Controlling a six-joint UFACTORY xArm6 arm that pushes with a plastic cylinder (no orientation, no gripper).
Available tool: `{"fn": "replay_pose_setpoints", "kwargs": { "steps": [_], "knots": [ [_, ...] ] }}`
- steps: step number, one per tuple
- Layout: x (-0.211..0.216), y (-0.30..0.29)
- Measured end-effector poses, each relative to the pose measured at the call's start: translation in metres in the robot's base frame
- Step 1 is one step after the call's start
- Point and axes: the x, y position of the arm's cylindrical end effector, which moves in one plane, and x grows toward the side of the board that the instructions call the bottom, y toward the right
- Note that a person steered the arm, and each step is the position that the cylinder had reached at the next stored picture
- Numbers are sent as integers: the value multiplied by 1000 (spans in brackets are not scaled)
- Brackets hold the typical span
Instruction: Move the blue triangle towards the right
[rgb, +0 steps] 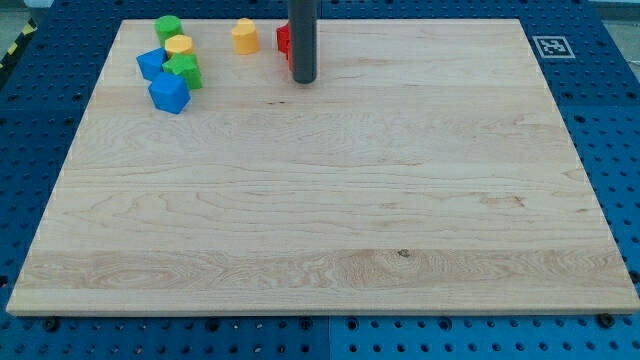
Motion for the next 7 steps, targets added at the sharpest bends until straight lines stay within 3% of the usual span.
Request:
{"fn": "replay_pose_setpoints", "kwargs": {
  "steps": [2, 4, 5, 7],
  "knots": [
    [0, -38],
    [108, -41],
    [137, -91],
    [111, -219]
  ]
}}
